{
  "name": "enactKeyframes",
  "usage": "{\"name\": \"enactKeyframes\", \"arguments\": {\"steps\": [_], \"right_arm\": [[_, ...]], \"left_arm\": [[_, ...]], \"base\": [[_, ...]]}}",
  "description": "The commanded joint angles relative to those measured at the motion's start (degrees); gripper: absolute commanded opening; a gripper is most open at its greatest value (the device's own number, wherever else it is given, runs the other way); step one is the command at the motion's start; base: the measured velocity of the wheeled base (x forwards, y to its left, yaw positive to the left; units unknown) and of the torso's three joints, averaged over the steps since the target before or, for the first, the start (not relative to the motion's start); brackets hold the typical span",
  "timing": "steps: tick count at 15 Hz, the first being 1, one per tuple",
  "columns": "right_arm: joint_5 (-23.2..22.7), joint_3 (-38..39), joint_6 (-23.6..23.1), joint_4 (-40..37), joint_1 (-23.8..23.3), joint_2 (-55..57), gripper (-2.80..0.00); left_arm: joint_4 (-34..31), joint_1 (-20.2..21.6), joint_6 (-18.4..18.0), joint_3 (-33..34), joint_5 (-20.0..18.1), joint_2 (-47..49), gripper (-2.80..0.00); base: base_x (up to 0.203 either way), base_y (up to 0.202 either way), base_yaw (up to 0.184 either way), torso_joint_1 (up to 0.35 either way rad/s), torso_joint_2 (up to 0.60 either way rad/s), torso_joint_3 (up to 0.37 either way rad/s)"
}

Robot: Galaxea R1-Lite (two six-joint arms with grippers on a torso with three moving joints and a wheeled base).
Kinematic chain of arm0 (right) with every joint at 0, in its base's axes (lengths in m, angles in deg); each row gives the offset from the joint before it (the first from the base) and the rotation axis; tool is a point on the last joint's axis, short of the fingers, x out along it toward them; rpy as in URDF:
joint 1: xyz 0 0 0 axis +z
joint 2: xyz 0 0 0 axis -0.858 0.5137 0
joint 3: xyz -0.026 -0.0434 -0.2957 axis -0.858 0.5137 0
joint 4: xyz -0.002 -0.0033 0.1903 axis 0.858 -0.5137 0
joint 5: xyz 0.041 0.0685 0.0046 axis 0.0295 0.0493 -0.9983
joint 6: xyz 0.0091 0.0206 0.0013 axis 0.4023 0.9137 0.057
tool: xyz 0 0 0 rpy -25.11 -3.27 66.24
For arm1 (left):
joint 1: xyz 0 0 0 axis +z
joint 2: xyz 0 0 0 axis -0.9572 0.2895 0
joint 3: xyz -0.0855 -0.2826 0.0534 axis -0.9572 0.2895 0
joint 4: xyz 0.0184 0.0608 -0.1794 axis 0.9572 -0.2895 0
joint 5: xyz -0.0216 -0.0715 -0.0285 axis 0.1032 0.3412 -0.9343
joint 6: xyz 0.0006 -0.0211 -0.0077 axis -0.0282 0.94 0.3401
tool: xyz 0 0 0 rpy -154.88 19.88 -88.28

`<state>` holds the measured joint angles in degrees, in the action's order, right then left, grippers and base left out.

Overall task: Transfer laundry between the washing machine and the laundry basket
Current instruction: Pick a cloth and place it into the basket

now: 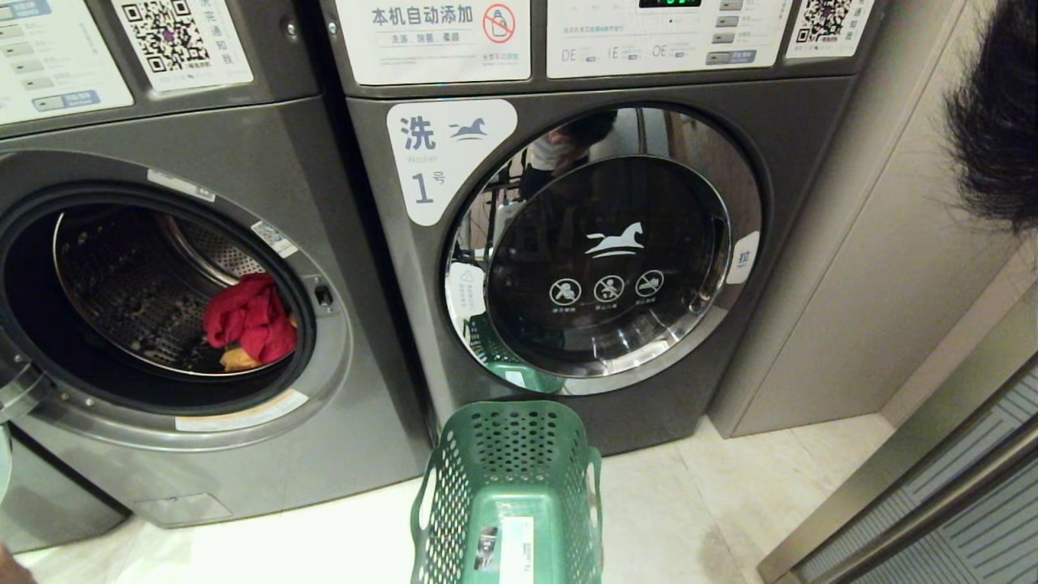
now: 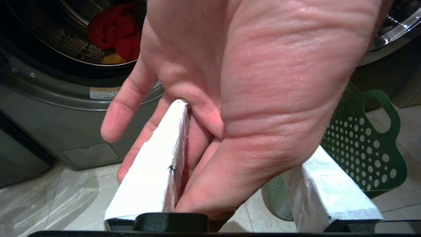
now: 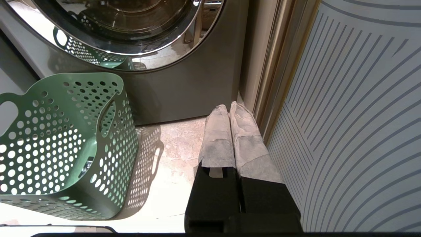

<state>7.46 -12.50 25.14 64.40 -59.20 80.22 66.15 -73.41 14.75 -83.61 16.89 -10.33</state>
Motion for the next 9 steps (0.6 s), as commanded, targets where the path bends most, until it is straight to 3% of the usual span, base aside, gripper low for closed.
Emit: {"name": "enactKeyframes", "arguments": {"steps": [1, 9], "right_arm": [[0.0, 0.0, 0.0, 0.0, 0.0, 0.1, -2.8], [0.0, 0.0, 0.0, 0.0, 0.0, 0.1, -2.8]], "left_arm": [[0.0, 0.0, 0.0, 0.4, 0.0, 0.1, -2.8], [0.0, 0.0, 0.0, 0.4, 0.0, 0.1, -2.8]], "base": [[0.0, 0.0, 0.0, 0.0, 0.0, 0.0], [0.0, 0.0, 0.0, 0.0, 0.0, 0.0]]}}
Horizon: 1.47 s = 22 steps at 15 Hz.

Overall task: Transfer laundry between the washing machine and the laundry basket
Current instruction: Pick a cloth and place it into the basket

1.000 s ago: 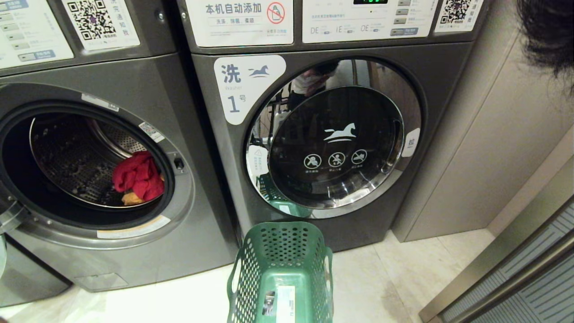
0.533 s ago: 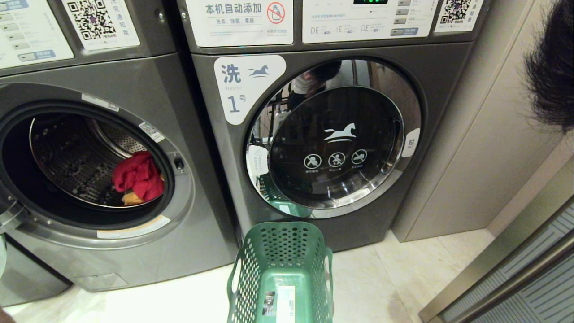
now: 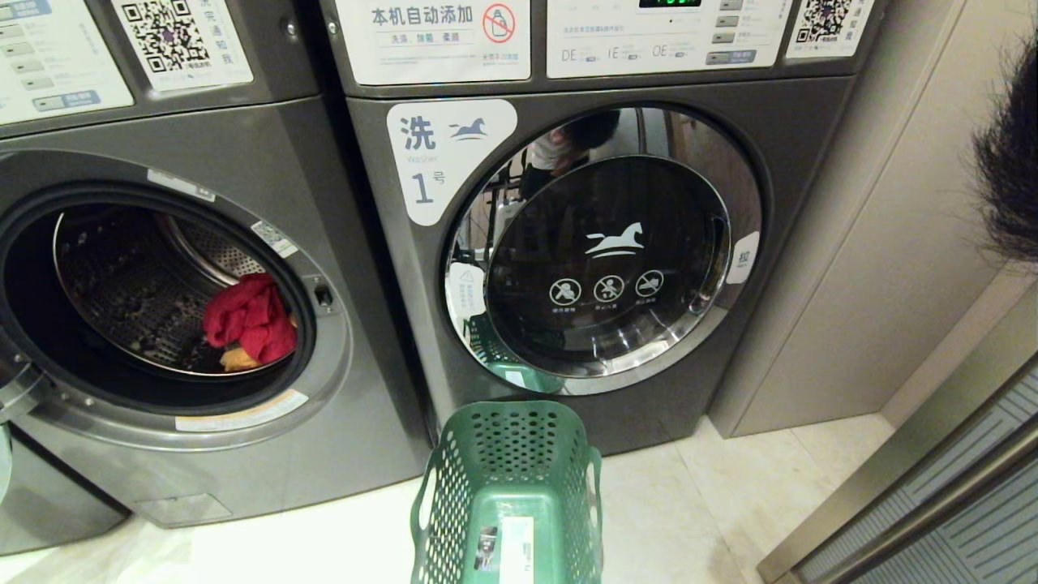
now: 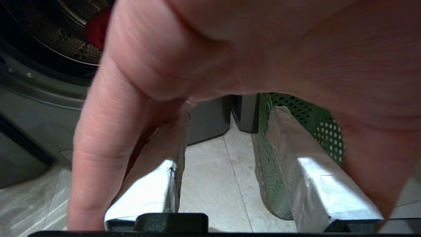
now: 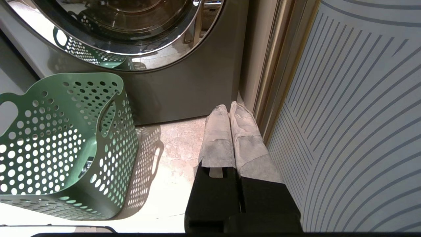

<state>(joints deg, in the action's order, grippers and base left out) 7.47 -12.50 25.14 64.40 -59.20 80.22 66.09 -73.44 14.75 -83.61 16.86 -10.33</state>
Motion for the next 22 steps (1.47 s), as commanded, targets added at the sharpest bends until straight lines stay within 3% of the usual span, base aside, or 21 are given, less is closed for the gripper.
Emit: {"name": "enactKeyframes", "arguments": {"steps": [1, 22], "right_arm": [[0.0, 0.0, 0.0, -0.1, 0.0, 0.1, -2.8], [0.0, 0.0, 0.0, 0.0, -0.1, 0.1, -2.8]], "left_arm": [[0.0, 0.0, 0.0, 0.4, 0.0, 0.1, -2.8], [0.0, 0.0, 0.0, 0.4, 0.0, 0.1, -2.8]], "base": [[0.0, 0.0, 0.0, 0.0, 0.0, 0.0], [0.0, 0.0, 0.0, 0.0, 0.0, 0.0]]}}
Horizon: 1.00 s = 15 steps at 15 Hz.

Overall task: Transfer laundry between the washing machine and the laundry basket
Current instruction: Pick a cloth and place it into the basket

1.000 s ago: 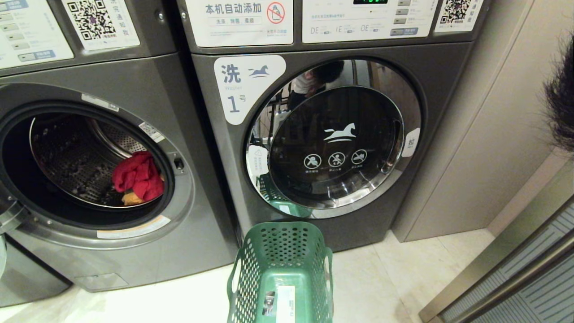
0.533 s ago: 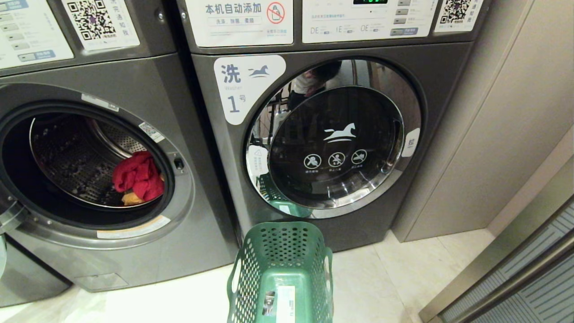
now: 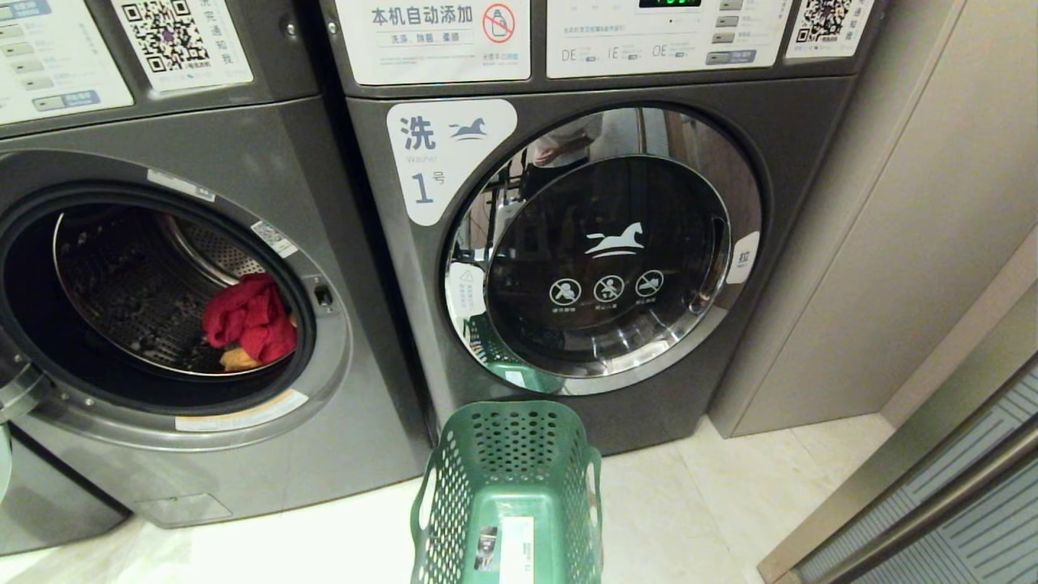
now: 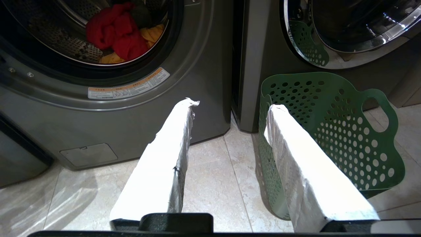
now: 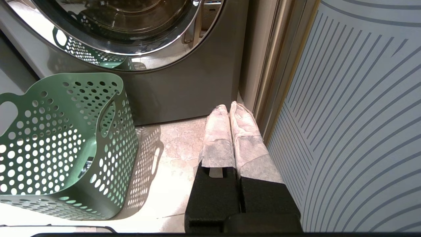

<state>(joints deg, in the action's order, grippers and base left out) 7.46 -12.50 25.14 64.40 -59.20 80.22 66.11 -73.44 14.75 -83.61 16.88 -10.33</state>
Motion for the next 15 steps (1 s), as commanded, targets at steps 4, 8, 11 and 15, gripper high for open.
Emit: {"name": "enactKeyframes", "arguments": {"steps": [4, 8, 11, 15], "right_arm": [[0.0, 0.0, 0.0, 0.0, 0.0, 0.1, -2.8], [0.0, 0.0, 0.0, 0.0, 0.0, 0.1, -2.8], [0.0, 0.0, 0.0, 0.0, 0.0, 0.1, -2.8], [0.0, 0.0, 0.0, 0.0, 0.0, 0.1, -2.8]], "left_arm": [[0.0, 0.0, 0.0, 0.4, 0.0, 0.1, -2.8], [0.0, 0.0, 0.0, 0.4, 0.0, 0.1, -2.8], [0.0, 0.0, 0.0, 0.4, 0.0, 0.1, -2.8], [0.0, 0.0, 0.1, 0.4, 0.0, 0.1, -2.8]], "base": [[0.0, 0.0, 0.0, 0.0, 0.0, 0.0], [0.0, 0.0, 0.0, 0.0, 0.0, 0.0], [0.0, 0.0, 0.0, 0.0, 0.0, 0.0], [0.0, 0.0, 0.0, 0.0, 0.0, 0.0]]}}
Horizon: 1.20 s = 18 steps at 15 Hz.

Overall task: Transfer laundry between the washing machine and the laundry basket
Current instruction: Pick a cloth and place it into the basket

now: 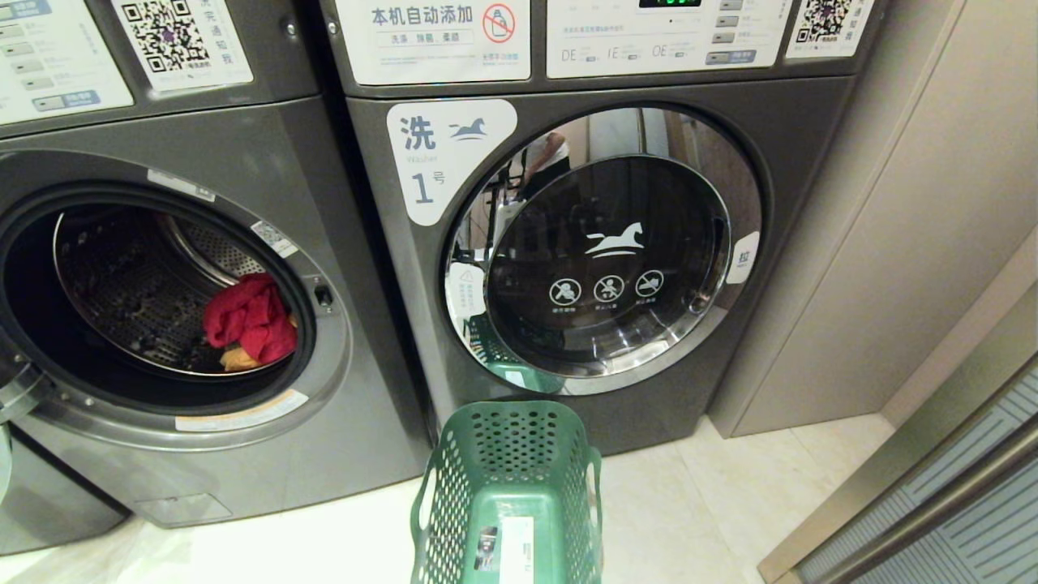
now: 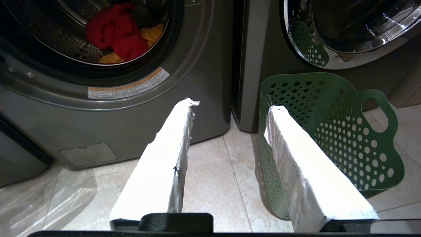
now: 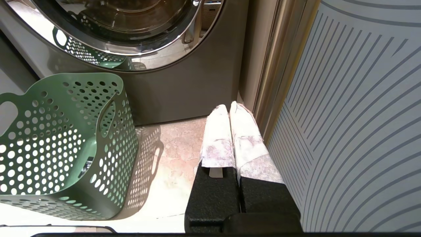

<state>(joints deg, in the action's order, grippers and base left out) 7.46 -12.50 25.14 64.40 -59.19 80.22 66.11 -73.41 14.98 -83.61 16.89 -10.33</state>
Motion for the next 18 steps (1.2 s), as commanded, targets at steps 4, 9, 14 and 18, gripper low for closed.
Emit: {"name": "enactKeyframes", "arguments": {"steps": [4, 9, 14, 18], "right_arm": [[0.0, 0.0, 0.0, 0.0, 0.0, 0.1, -2.8], [0.0, 0.0, 0.0, 0.0, 0.0, 0.1, -2.8], [0.0, 0.0, 0.0, 0.0, 0.0, 0.1, -2.8], [0.0, 0.0, 0.0, 0.0, 0.0, 0.1, -2.8]], "left_arm": [[0.1, 0.0, 3.5, 0.2, 0.6, 0.1, -2.8], [0.4, 0.0, 4.2, 0.3, 0.6, 0.0, -2.8], [0.5, 0.0, 4.6, 0.3, 0.5, 0.1, 0.0], [0.1, 0.0, 4.5, 0.2, 0.5, 0.1, 0.0]], "base": [[0.0, 0.0, 0.0, 0.0, 0.0, 0.0], [0.0, 0.0, 0.0, 0.0, 0.0, 0.0], [0.0, 0.0, 0.0, 0.0, 0.0, 0.0], [0.0, 0.0, 0.0, 0.0, 0.0, 0.0]]}}
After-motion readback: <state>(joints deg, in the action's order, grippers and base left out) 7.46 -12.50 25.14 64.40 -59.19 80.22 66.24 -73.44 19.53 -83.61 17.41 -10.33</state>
